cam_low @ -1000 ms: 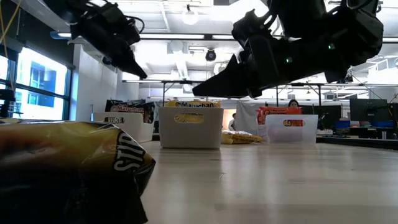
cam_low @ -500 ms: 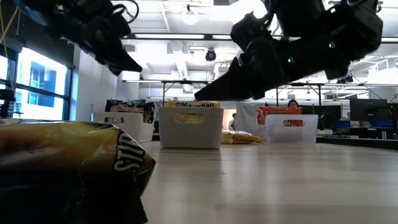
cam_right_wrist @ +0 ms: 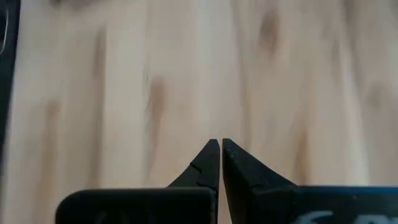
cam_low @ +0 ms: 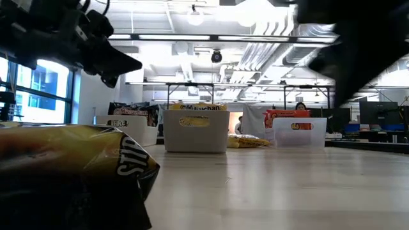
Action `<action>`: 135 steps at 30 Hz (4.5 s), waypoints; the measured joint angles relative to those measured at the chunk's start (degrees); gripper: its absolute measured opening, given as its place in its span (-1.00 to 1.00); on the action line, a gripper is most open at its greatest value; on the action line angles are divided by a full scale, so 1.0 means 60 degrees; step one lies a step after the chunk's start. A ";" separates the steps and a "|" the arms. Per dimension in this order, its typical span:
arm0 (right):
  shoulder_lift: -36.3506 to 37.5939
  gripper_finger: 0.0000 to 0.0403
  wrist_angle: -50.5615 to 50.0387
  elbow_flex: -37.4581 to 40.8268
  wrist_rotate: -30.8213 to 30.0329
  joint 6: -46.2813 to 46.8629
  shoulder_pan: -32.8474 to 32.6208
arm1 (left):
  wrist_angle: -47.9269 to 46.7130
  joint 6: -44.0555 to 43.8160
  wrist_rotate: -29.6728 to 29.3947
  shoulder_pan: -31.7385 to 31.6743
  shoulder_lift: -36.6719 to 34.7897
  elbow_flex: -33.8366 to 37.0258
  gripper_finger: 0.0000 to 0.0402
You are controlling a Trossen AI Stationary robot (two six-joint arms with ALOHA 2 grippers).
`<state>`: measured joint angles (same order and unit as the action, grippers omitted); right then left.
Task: Sort Maruchan noodles
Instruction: Put the bottom orange noodle pack into the transparent bin
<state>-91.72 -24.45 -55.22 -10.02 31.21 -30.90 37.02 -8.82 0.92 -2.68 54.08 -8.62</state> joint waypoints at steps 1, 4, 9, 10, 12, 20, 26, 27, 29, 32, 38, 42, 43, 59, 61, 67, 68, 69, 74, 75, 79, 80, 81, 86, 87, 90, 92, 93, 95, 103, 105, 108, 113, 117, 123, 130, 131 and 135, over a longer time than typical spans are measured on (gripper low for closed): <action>0.0019 -1.00 -0.0701 -0.0216 0.0119 0.0614 -0.0246 | 0.0112 -0.0001 -0.0163 0.0158 0.0000 0.0050 -1.00; 0.0021 -0.98 -0.2579 -0.0866 0.0635 0.2401 -0.0850 | 0.0131 -0.0011 -0.0640 0.0574 0.0000 0.0069 -1.00; 0.0037 -0.74 -0.4811 -0.1519 0.1995 0.4964 -0.1467 | 0.0134 -0.0026 -0.1017 0.1160 0.0000 0.0069 -1.00; 0.0036 -0.66 -0.5003 -0.1514 0.2319 0.5275 -0.1546 | 0.0135 -0.0053 -0.1034 0.1257 0.0000 0.0069 -1.00; 0.0036 -0.48 -0.5075 -0.1355 0.2889 0.5636 -0.1684 | 0.0134 -0.0102 -0.1041 0.1448 0.0000 0.0069 -1.00; 0.0032 0.12 -0.2370 0.0700 0.4298 0.5750 -0.1639 | 0.0105 -0.0182 -0.1060 0.2040 0.0000 0.0069 -1.00; 0.0053 0.23 0.0979 0.2258 0.5321 0.6009 -0.1322 | 0.0101 -0.0179 -0.1277 0.2255 0.0000 0.0069 -1.00; 0.0081 0.23 0.1249 0.2433 0.5415 0.6122 -0.1273 | 0.0101 -0.0180 -0.1334 0.2274 0.0000 0.0069 -1.00; 0.0088 0.22 0.1501 0.2657 0.5499 0.6254 -0.1178 | 0.0101 -0.0178 -0.1367 0.2281 0.0000 0.0069 -1.00; 0.0082 0.12 0.1505 0.2762 0.5512 0.6162 -0.1113 | 0.0101 -0.0179 -0.1488 0.2281 0.0000 0.0069 -1.00; 0.0046 -0.42 0.1889 0.2787 0.5165 0.5648 -0.1053 | 0.0094 -0.0178 -0.1540 0.2281 0.0000 0.0069 -1.00; 0.0028 -0.88 0.1925 0.2799 0.4956 0.5309 -0.1031 | 0.0094 -0.0178 -0.1540 0.2281 0.0000 0.0069 -1.00; 0.0020 -0.94 0.1877 0.2755 0.4906 0.5236 -0.1016 | 0.0092 -0.0178 -0.1540 0.2277 0.0000 0.0069 -1.00; 0.0021 -0.99 -0.2691 -0.0067 0.3243 0.3581 -0.0859 | 0.0091 -0.0178 -0.1558 0.2277 0.0000 0.0069 -1.00; 0.0026 -1.00 -0.3605 -0.0732 0.2755 0.3529 -0.1042 | 0.0094 -0.0171 -0.1588 0.2277 0.0000 0.0069 -1.00; 0.0046 -1.00 -0.4965 -0.1660 0.1819 0.4073 -0.1379 | 0.0091 -0.0196 -0.1613 0.2277 0.0000 0.0069 -1.00; 0.0046 -0.98 -0.4859 -0.1582 0.1939 0.4251 -0.1411 | 0.0091 -0.0246 -0.1613 0.2277 0.0000 0.0069 -1.00; 0.0033 -0.96 -0.4726 -0.1476 0.2224 0.4442 -0.1429 | 0.0091 -0.0267 -0.1613 0.2277 0.0000 0.0069 -1.00; -0.0226 -0.71 -0.4447 -0.0962 0.4147 0.4948 -0.1863 | 0.0087 -0.0262 -0.1617 0.2424 0.0000 0.0069 -1.00; -0.0251 -0.68 -0.4315 -0.0875 0.4539 0.5019 -0.2006 | 0.0083 -0.0260 -0.1617 0.2450 0.0000 0.0069 -1.00; -0.0300 -0.67 -0.3961 -0.0757 0.5411 0.5418 -0.2560 | 0.0061 -0.0259 -0.1617 0.2545 0.0000 0.0069 -1.00; -0.0300 -0.69 -0.3778 -0.0757 0.5551 0.5510 -0.2688 | 0.0064 -0.0259 -0.1617 0.2558 0.0000 0.0069 -1.00; -0.0300 -0.73 -0.3677 -0.0757 0.5722 0.5610 -0.2793 | 0.0057 -0.0259 -0.1617 0.2577 0.0000 0.0069 -1.00; -0.0496 -0.97 -0.4519 -0.0757 0.6591 0.6299 -0.3374 | 0.0047 -0.0257 -0.1617 0.2583 0.0000 0.0069 -1.00; -0.0581 -0.97 -0.4597 -0.0757 0.6657 0.6287 -0.3497 | 0.0040 -0.0255 -0.1617 0.2583 0.0000 0.0069 -1.00; -0.1015 -0.95 -0.4531 -0.0757 0.6688 0.5791 -0.3755 | 0.0029 -0.0225 -0.1617 0.2583 0.0001 0.0069 -1.00; -0.1335 -0.98 -0.4299 -0.0757 0.6673 0.5429 -0.3809 | 0.0025 -0.0151 -0.1617 0.2583 0.0000 0.0069 -1.00; -0.1491 -0.99 -0.4143 -0.0757 0.6645 0.5231 -0.3808 | 0.0029 -0.0102 -0.1615 0.2583 0.0000 0.0069 -1.00; -0.1776 -0.99 -0.3760 -0.0757 0.6342 0.5015 -0.3791 | 0.0025 -0.0102 -0.1617 0.2583 0.0000 0.0069 -1.00; -0.1793 -1.00 -0.1419 -0.0757 0.3858 0.4177 -0.2955 | 0.0029 -0.0205 -0.1691 0.2583 0.0000 0.0069 -1.00; -0.1793 -1.00 -0.0756 -0.0757 0.3354 0.3648 -0.2610 | 0.0027 -0.0240 -0.1753 0.2582 0.0002 0.0069 -1.00; -0.1789 -1.00 0.0106 -0.0757 0.2352 0.2917 -0.2012 | 0.0025 -0.0244 -0.1751 0.2583 0.0000 0.0069 -1.00; -0.1849 -1.00 0.0609 -0.0757 0.0901 0.2453 -0.0877 | 0.0025 -0.0248 -0.1751 0.2583 0.0000 0.0069 -1.00; -0.2134 -1.00 0.0632 -0.0757 0.0406 0.1668 -0.0144 | -0.0024 -0.0480 -0.1716 0.2641 0.0002 0.0069 -1.00; -0.2289 -0.97 0.1061 -0.0895 0.0205 0.0506 0.0516 | -0.0042 -0.1304 -0.1813 0.3220 0.0211 -0.0064 -1.00; -0.1130 -0.99 -0.1668 -0.1534 -0.1300 0.1581 -0.0333 | -0.0047 -0.2106 -0.2797 0.3744 0.2240 -0.1155 -1.00; -0.1075 -0.99 -0.2328 -0.1528 -0.1701 0.2186 -0.0423 | -0.0037 -0.2307 -0.2845 0.3761 0.2679 -0.1373 -1.00; -0.1065 -1.00 -0.4248 -0.1318 -0.2709 0.4390 -0.0401 | -0.0053 -0.3063 -0.2901 0.3767 0.4518 -0.2308 -1.00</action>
<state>-98.10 -49.94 -63.13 -26.27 57.55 -33.31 36.70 -27.20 -16.48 19.92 81.19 -22.47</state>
